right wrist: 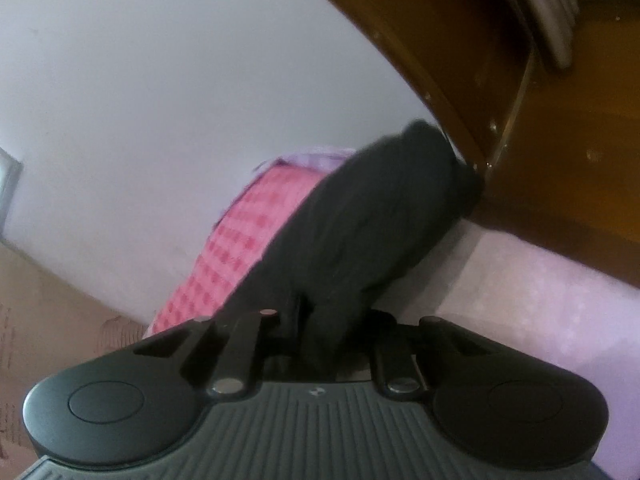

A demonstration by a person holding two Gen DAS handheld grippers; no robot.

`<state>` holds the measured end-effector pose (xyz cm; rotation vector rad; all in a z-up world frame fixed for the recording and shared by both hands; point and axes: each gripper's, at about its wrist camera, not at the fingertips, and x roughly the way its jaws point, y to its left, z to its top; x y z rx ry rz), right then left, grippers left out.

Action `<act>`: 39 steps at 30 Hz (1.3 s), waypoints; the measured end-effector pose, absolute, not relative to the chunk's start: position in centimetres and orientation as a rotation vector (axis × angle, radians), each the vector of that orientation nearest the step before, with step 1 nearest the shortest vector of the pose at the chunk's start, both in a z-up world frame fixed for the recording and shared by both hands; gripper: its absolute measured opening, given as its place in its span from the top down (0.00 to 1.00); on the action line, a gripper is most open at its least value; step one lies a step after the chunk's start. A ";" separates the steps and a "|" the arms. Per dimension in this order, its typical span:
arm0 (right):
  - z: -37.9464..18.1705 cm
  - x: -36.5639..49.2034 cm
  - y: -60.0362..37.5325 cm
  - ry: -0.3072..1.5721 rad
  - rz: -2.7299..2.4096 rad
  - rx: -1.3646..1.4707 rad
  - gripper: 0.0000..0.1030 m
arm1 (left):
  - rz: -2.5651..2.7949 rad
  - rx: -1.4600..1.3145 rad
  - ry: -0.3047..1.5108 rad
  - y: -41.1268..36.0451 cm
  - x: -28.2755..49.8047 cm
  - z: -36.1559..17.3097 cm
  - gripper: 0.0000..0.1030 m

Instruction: Fold large clothes

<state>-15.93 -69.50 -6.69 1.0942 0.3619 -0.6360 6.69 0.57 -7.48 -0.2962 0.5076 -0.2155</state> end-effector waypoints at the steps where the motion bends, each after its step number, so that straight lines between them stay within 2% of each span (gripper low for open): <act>1: -5.3 -15.5 -69.1 0.330 -0.613 1.068 0.88 | -0.217 -0.306 0.504 0.7 6.6 -7.5 0.00; 9: 7.9 -8.0 -59.5 0.166 -0.239 0.853 0.88 | -0.210 -0.379 0.470 1.7 6.2 -7.6 0.00; 14: 10.8 -1.6 -50.3 0.156 0.002 0.765 0.87 | -0.194 -0.421 0.447 2.4 5.9 -7.5 0.00; 23: 4.9 6.9 -34.7 0.348 0.227 0.589 0.87 | -0.185 -0.482 0.412 3.5 5.3 -7.6 0.00; 33: -2.4 7.5 -25.1 0.573 0.301 0.316 0.87 | -0.178 -0.501 0.400 3.6 5.3 -7.6 0.00; 36: -3.3 8.0 -22.4 0.610 0.347 0.239 0.84 | -0.175 -0.506 0.399 3.6 5.4 -7.6 0.00; 39: -3.6 7.9 -21.6 0.646 0.389 0.191 0.72 | -0.174 -0.508 0.400 3.6 5.4 -7.6 0.00</act>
